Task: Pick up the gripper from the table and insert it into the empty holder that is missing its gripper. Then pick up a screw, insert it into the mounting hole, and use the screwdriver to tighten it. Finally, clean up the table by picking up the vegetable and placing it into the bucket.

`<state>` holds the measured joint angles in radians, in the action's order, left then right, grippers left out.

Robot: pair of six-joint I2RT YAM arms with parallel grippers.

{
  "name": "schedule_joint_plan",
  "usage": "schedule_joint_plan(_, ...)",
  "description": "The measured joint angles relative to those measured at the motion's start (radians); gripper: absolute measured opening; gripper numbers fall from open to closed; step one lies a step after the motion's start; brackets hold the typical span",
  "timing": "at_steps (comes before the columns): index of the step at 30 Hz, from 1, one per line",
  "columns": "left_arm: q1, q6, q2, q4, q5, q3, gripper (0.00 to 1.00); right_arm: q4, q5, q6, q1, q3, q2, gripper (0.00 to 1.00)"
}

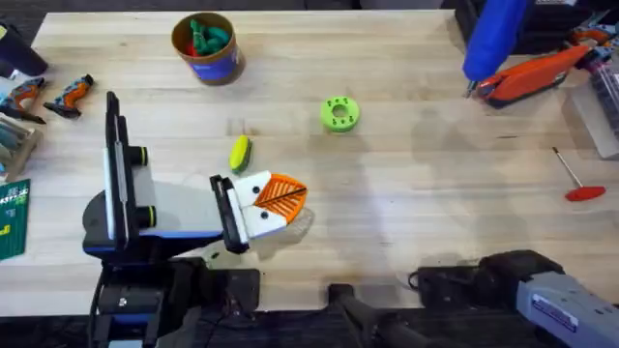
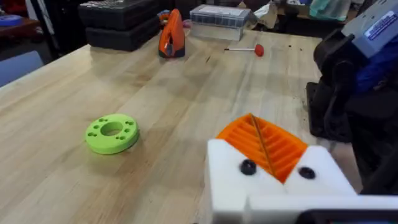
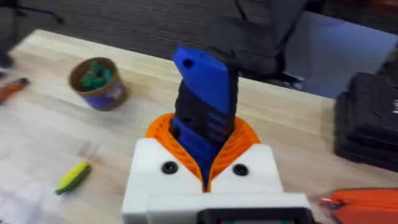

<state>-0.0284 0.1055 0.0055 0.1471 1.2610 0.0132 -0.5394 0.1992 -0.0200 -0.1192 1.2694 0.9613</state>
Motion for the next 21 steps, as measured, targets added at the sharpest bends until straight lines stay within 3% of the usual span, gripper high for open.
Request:
schedule_joint_plan(6,0.000,0.000,0.000,0.000,0.000,0.000,0.004,0.061,0.128,0.042,-0.055,-0.001,0.011,0.028)
schedule_joint_plan(12,0.000,0.000,0.000,0.000,0.000,0.000,0.004,0.353,0.186,0.098,-0.131,-0.065,0.030,0.028)
schedule_joint_plan(21,0.000,0.000,0.000,0.000,0.000,0.000,0.004,0.894,0.236,0.257,-0.240,-0.388,0.034,0.028)
